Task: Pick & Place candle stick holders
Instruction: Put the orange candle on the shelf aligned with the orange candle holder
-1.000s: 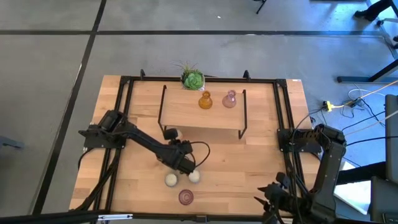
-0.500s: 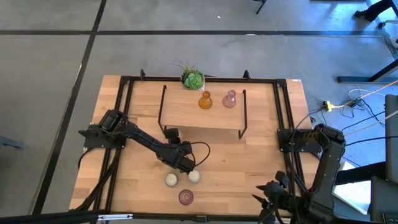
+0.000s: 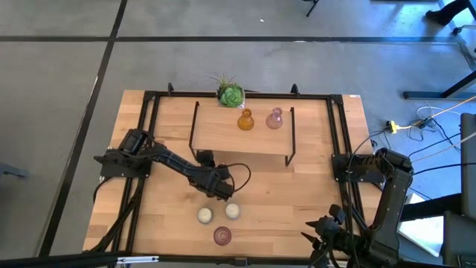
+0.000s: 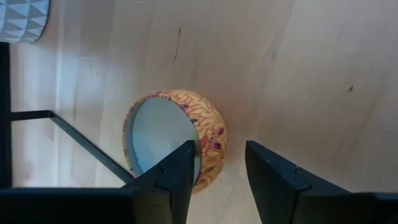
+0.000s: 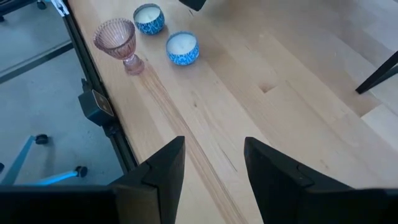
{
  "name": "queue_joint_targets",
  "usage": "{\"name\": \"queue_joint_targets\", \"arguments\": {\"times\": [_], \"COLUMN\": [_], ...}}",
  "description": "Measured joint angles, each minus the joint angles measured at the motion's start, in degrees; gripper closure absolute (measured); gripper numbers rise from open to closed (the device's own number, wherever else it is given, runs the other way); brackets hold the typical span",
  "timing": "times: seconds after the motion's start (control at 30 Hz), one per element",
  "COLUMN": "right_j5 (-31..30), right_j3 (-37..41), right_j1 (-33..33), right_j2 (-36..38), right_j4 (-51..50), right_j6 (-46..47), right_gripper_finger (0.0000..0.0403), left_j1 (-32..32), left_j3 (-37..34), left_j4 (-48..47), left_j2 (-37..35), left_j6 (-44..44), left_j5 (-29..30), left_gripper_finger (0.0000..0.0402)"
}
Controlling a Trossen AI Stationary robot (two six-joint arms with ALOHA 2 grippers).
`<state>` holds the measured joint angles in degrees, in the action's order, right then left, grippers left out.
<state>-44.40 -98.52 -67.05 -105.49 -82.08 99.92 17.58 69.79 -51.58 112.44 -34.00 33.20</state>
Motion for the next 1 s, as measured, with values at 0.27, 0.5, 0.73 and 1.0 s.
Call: {"name": "queue_joint_targets", "arguments": {"times": [0.27,0.5,0.73,1.0], "right_j5": [-0.03,-0.17,-0.15,0.1], "right_j3": [0.0,0.0,0.0,-1.31], "right_j1": [-0.01,-0.01,-0.02,0.0], "right_j2": [0.04,0.04,0.22,0.26], "right_j4": [0.0,0.01,1.51,2.64], "right_j6": [0.13,0.14,0.13,-1.99], "right_gripper_finger": [0.0233,0.0233,0.0233,0.0233], "left_j1": [0.27,1.29,1.58,3.33], "left_j3": [0.09,1.73,5.17,14.05], "left_j4": [1.06,2.08,2.26,-4.2], "left_j2": [-0.12,-0.1,0.27,0.25], "left_j6": [-0.9,-2.12,-4.73,-4.7], "left_j5": [-1.43,-2.56,-9.67,-9.04], "left_gripper_finger": [0.027,0.034,0.0397,0.0398]}}
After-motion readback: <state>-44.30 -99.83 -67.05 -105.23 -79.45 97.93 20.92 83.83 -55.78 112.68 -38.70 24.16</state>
